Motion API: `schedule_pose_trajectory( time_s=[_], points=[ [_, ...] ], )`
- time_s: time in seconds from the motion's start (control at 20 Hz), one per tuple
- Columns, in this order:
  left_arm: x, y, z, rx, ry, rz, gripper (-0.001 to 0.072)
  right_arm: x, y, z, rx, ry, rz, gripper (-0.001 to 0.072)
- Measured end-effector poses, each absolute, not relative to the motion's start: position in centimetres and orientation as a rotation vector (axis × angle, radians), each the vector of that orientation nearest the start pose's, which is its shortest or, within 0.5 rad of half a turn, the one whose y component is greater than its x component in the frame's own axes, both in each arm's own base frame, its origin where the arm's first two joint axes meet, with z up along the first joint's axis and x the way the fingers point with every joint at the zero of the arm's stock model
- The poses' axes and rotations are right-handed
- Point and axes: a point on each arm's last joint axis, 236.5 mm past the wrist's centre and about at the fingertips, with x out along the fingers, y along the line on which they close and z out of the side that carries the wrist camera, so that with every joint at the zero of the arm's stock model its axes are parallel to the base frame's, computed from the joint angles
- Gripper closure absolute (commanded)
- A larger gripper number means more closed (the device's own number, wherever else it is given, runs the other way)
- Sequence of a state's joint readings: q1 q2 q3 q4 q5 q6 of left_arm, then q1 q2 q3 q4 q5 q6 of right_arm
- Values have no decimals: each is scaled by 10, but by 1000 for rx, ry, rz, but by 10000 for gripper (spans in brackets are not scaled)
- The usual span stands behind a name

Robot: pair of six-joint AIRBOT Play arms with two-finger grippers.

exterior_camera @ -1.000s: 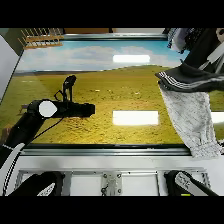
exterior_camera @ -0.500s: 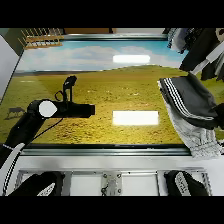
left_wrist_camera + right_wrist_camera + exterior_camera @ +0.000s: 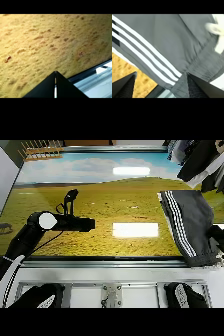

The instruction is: Fold the clothes and pants, and hang the long-sleeved shirts on hangers.

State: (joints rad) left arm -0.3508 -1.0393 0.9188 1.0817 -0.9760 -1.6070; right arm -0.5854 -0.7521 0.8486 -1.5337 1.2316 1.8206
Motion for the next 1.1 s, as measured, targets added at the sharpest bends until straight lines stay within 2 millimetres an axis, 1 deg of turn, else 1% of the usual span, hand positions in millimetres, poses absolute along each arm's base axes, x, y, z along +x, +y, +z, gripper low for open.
schedule_pose_trajectory(
  time_s=[0.1, 0.2, 0.3, 0.35, 0.45, 0.5, 0.55, 0.6, 0.65, 0.75, 0.85, 1.1],
  points=[
    [305, -210, 44, -305, 1166, -503, 703, 247, -140, 87, 499, 975, -541, 53],
    [305, -210, 44, -304, 1168, -505, 702, 270, -116, 116, 466, 886, -393, 53],
    [305, -210, 44, -304, 1168, -505, 702, 293, -74, 140, 441, 819, -196, 54],
    [305, -210, 44, -304, 1168, -505, 703, 301, -52, 147, 426, 801, -104, 54],
    [305, -210, 44, -304, 1168, -505, 702, 312, -10, 155, 381, 784, 60, 57],
    [305, -210, 44, -304, 1168, -505, 702, 315, 7, 156, 362, 785, 124, 120],
    [305, -210, 44, -304, 1168, -505, 703, 317, 23, 156, 344, 791, 183, 340],
    [305, -210, 44, -304, 1168, -505, 702, 319, 37, 155, 334, 797, 231, 603],
    [305, -210, 44, -304, 1168, -505, 702, 320, 48, 153, 323, 805, 270, 686],
    [305, -210, 44, -304, 1169, -505, 703, 321, 64, 150, 315, 821, 320, 688],
    [305, -210, 44, -305, 1169, -505, 702, 320, 73, 148, 310, 832, 351, 688],
    [304, -211, 44, -307, 1169, -506, 702, 319, 81, 146, 309, 844, 381, 688]
  ],
)
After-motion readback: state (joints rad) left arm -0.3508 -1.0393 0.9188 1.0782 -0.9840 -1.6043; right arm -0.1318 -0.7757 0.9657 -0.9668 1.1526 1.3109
